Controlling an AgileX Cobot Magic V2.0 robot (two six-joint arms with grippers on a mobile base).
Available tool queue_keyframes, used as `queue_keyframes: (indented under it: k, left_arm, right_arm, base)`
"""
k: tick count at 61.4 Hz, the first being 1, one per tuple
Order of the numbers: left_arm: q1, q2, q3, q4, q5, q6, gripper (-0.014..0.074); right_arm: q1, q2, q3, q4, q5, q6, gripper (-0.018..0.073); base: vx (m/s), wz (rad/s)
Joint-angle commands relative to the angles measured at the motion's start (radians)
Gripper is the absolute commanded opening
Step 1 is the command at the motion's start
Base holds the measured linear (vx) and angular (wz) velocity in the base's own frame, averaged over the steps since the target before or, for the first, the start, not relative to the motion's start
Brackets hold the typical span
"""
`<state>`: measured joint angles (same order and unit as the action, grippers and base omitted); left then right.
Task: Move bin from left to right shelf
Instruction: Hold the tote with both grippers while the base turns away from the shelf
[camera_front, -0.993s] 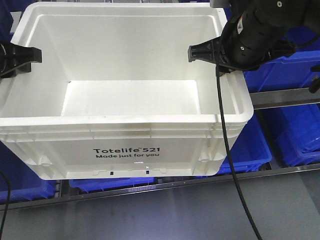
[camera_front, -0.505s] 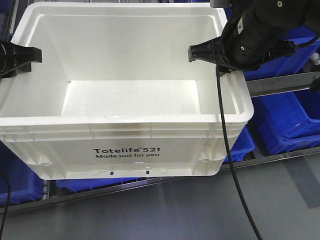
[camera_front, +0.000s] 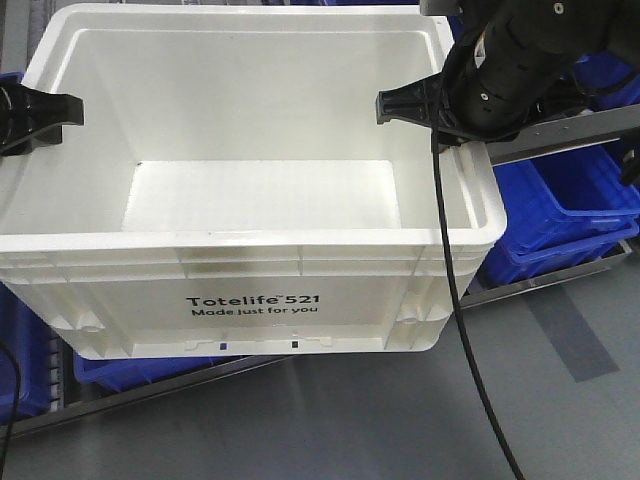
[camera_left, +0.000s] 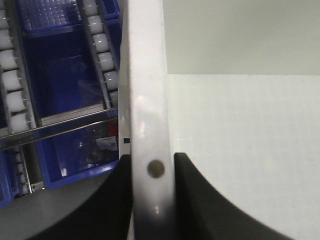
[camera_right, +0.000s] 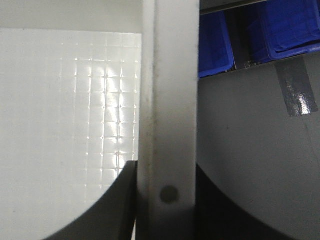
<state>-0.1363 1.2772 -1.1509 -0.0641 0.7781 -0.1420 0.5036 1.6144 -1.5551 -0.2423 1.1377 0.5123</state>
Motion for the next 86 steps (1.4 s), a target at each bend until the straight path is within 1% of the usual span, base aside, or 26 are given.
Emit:
queue_keyframes:
  k: [1, 53, 86]
  left_arm:
    - [-0.007, -0.045, -0.045, 0.003, -0.121, 0.016, 0.0092]
    - [-0.007, -0.045, -0.045, 0.003, -0.121, 0.016, 0.0092]
    - [-0.007, -0.045, -0.045, 0.003, -0.121, 0.016, 0.0092]
  right_arm:
    - [-0.009, -0.051, -0.037, -0.118, -0.047, -0.007, 0.0010]
    - [-0.009, -0.051, -0.037, -0.118, -0.047, -0.007, 0.0010]
    - [-0.009, -0.051, -0.037, -0.118, -0.047, -0.007, 0.0010]
  base:
    - [-0.07, -0.30]
    - [-0.07, -0.39]
    - [0.01, -0.32]
